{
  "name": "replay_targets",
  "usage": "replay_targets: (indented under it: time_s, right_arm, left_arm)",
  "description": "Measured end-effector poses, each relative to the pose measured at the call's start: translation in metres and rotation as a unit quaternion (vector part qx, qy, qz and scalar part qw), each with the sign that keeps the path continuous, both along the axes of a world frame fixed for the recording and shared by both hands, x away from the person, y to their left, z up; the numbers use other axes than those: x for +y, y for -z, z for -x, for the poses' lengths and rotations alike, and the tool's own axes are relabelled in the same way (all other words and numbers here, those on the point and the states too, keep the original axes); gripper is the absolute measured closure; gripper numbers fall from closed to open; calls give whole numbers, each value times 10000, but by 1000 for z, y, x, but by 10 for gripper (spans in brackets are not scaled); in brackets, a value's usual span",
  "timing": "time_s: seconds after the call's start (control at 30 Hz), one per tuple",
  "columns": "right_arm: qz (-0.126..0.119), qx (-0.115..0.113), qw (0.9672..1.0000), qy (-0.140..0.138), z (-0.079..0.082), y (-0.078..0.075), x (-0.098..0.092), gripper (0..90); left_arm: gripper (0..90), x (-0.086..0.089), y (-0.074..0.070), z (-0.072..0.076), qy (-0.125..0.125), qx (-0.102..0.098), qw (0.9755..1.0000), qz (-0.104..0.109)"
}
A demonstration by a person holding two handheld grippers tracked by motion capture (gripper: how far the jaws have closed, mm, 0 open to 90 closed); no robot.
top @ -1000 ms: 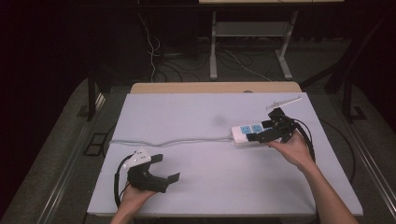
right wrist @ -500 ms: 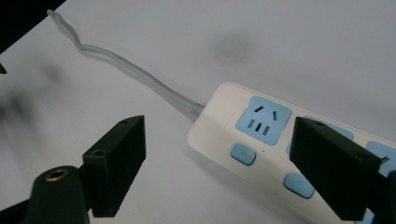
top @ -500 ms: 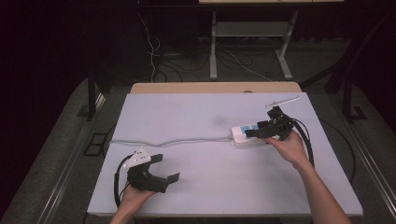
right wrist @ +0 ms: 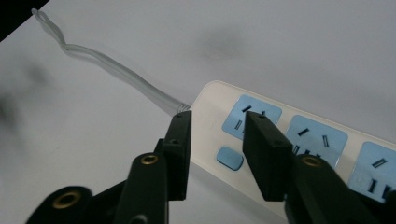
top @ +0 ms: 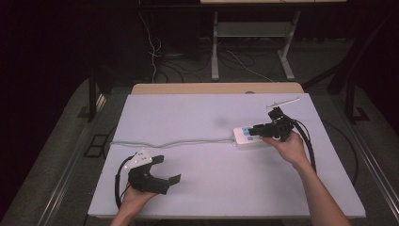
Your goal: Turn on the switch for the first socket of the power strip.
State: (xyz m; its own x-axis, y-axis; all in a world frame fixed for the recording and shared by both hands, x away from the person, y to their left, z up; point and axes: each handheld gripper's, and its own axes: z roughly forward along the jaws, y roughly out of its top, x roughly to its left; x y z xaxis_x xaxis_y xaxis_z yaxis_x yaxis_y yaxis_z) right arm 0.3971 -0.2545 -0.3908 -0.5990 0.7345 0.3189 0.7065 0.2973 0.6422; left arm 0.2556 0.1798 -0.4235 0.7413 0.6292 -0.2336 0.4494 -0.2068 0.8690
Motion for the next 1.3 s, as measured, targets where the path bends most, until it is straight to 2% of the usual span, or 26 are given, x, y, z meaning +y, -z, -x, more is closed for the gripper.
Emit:
replay_targets:
  time_s: [0.13, 0.2, 0.27, 0.37, 0.63, 0.67, 0.8, 0.87, 0.97, 1.3]
  right_arm:
    - [3, 20, 10000, -56, -2, 3, 1, 763]
    - [17, 31, 10000, -68, -3, 4, 1, 782]
    - [75, 49, 9999, -102, -4, 7, 2, 851]
    - [163, 53, 9997, -168, -6, 10, 4, 895]
    - [272, 104, 9993, -221, -9, 18, 8, 895]
    - [359, 97, 9992, -174, -9, 21, 8, 895]
    - [344, 121, 9992, -133, -9, 26, 7, 896]
    - [248, 131, 9996, -102, -8, 27, 4, 897]
    - [197, 56, 9997, -138, -5, 30, 1, 898]
    - [204, 11, 9997, -117, -4, 32, -1, 900]
  left_arm:
    - [0, 0, 0, 0, -3, 4, 10000, -4]
    - [0, 0, 0, 0, 7, 7, 10000, -14]
    - [0, 0, 0, 0, 9, 7, 10000, -16]
    - [0, 0, 0, 0, 7, 9, 10000, -18]
    - [0, 0, 0, -1, 6, 5, 10000, -33]
    - [0, 0, 0, -1, 7, 7, 10000, -33]
    - [0, 0, 0, -1, 20, 9, 10000, -55]
    - [0, 0, 0, -2, 19, 10, 10000, -54]
    - [0, -1, 0, -2, 40, 16, 10000, -79]
    - [0, -3, 1, -2, 80, 23, 9999, -122]
